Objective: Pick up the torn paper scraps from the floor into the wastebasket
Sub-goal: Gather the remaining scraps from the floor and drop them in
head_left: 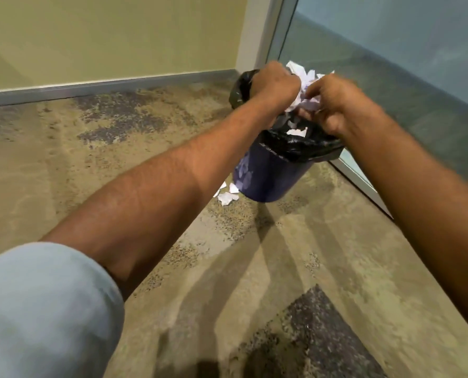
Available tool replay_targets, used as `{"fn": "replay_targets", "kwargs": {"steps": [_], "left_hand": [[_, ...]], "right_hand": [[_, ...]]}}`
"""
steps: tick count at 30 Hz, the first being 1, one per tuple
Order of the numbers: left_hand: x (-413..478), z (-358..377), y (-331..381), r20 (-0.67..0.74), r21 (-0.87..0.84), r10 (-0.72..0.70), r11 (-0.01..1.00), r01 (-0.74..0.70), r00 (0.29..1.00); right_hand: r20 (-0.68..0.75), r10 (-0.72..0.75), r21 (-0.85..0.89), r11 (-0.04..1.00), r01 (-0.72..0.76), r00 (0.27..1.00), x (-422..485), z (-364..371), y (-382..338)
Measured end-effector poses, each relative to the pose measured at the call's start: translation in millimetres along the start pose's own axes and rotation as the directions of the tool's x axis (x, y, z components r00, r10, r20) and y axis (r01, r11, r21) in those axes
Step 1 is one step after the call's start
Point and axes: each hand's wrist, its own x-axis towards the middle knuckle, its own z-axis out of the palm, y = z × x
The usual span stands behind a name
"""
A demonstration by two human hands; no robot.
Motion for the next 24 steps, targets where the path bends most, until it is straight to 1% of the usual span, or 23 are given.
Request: {"fn": "replay_targets", "kwargs": {"steps": [3, 9, 12, 14, 18, 20, 22, 24], "left_hand": [[-6, 4, 1, 0.021, 0.057, 0.001, 0.998, -0.002, 1.000], [-4, 1, -7, 0.067, 0.069, 0.036, 0.997, -0.040, 0.997], [0, -6, -11, 0.070, 0.123, 0.085, 0.988, -0.093, 0.994], [2, -13, -12, 0.057, 0.129, 0.123, 0.983, -0.130, 0.991], [2, -32, -14, 0.081, 0.018, 0.204, 0.978, -0.206, 0.976], [1, -43, -15, 0.081, -0.077, 0.207, 0.977, -0.201, 0.975], [-3, -58, -21, 0.022, -0.167, 0.210, 0.965, -0.204, 0.977], [-4, -76, -33, -0.068, -0.196, 0.206, 0.957, -0.215, 0.976]], "right_hand": [[0.011, 0.070, -0.022, 0.997, -0.070, 0.997, 6, -10, 4], [-0.007, 0.080, -0.109, 0.991, -0.080, 0.997, 0, -15, 4], [-0.037, 0.022, -0.158, 0.987, -0.028, 0.999, -12, -8, -1], [-0.076, -0.026, -0.181, 0.983, 0.012, 0.997, -19, -3, -4], [-0.098, -0.133, -0.249, 0.963, 0.105, 0.986, -28, 9, -7], [-0.121, -0.176, -0.273, 0.952, 0.138, 0.977, -27, 14, -6], [-0.168, -0.222, -0.290, 0.942, 0.167, 0.960, -23, 16, -3], [-0.198, -0.335, -0.323, 0.910, 0.261, 0.921, -19, 20, 0]]}}
